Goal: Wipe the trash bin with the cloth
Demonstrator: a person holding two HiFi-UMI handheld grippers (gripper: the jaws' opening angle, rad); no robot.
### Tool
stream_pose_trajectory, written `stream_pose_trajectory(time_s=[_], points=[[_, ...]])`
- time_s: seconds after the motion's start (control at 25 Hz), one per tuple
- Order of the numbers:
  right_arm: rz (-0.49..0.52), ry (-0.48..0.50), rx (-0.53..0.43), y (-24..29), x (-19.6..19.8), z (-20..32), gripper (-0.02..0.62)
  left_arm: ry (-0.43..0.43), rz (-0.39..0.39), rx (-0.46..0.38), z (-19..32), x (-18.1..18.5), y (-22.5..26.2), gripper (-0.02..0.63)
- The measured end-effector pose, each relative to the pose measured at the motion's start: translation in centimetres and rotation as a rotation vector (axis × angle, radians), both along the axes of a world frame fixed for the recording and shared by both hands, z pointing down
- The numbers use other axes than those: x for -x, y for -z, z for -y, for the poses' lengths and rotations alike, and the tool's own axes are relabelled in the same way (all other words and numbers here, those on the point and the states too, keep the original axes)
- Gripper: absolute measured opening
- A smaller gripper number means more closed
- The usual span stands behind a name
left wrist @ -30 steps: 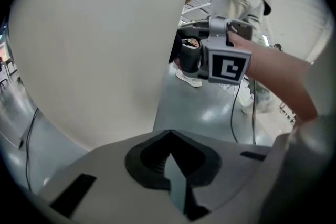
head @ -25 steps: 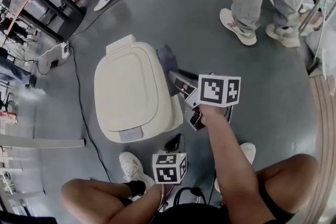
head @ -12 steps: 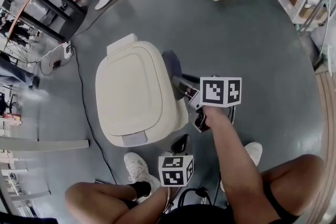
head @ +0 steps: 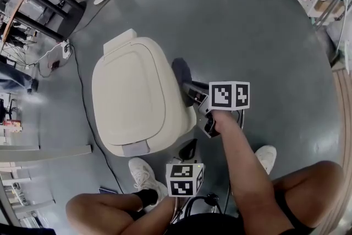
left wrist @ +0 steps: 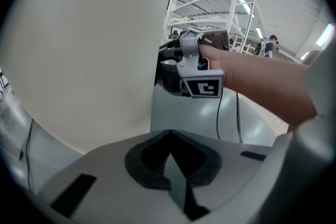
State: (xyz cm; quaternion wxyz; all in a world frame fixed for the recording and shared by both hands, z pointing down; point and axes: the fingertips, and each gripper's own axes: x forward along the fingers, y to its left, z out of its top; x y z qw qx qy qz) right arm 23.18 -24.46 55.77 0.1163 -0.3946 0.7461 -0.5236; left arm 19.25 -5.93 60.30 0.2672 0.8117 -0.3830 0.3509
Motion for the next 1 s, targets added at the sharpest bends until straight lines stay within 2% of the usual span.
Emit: stream_pose_trajectory(time_s=[0.44, 0.76, 1.0], points=[[-0.02, -0.026, 0.131, -7.9, 0.4, -1.3, 0.094, -0.019, 0.007, 0.033, -0.4, -0.2, -1.2, 0.0], [-0.124, -0.034, 0.216, -13.1, 0.5, -2.3, 0.094, -0.025, 0.011, 0.049, -0.5, -0.2, -1.7, 0.0], [-0.191, -0.039, 0.251, -13.9, 0.0, -2.5, 0.094, -0.016, 0.003, 0.066, -0.6, -0.2, -1.7, 0.0]])
